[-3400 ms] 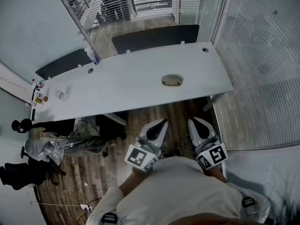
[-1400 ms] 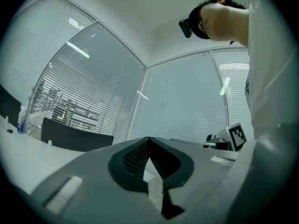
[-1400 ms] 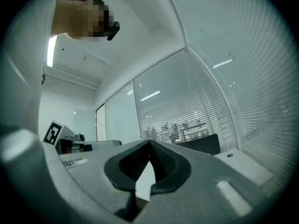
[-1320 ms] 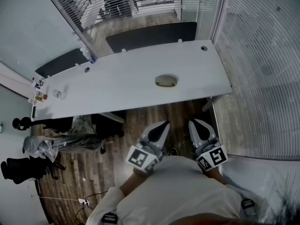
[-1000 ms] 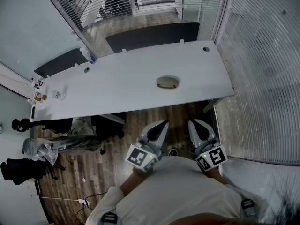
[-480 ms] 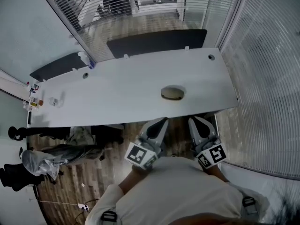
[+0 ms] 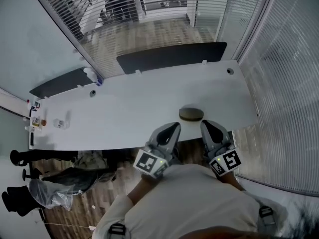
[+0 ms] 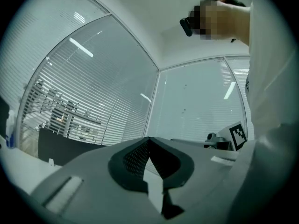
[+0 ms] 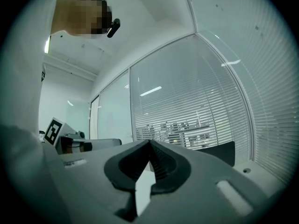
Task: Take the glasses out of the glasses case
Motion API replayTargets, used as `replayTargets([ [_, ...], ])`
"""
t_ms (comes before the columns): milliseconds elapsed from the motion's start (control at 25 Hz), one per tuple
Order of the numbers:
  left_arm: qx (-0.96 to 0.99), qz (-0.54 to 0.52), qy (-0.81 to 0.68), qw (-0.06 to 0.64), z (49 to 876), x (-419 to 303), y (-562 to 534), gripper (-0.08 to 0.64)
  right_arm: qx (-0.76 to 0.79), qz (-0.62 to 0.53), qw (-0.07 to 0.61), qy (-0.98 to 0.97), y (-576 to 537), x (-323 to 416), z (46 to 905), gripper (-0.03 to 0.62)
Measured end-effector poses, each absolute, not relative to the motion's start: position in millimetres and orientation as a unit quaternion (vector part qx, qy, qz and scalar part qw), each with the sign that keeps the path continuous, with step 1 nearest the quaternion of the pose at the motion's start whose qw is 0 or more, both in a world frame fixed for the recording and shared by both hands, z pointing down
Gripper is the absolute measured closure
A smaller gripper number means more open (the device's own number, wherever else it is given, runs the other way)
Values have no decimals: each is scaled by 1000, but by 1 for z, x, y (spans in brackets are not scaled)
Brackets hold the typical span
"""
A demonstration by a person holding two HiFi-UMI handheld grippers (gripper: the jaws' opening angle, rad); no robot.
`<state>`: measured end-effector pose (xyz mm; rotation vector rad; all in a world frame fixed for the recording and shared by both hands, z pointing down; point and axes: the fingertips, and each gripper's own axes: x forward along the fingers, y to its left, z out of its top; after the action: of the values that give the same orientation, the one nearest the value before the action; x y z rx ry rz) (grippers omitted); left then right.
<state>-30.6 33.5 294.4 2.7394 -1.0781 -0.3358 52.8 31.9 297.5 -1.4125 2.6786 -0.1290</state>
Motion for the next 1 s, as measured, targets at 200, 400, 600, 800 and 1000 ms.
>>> replayTargets([
  [200, 923, -115, -359, 80, 289, -50, 12, 560, -471, -36, 59, 880, 9, 35, 296, 594],
  [400, 920, -115, -362, 92, 296, -62, 0, 560, -475, -42, 51, 878, 0, 26, 303, 594],
  [600, 919, -117, -363, 101, 301, -66, -3, 560, -472, -52, 42, 879, -7, 19, 312, 594],
  [800, 919, -106, -368, 98, 305, -65, -10, 560, -470, -50, 36, 881, -12, 24, 312, 594],
  [1000, 918, -107, -369, 97, 302, -48, -19, 560, -471, -47, 40, 880, -21, 40, 311, 594],
])
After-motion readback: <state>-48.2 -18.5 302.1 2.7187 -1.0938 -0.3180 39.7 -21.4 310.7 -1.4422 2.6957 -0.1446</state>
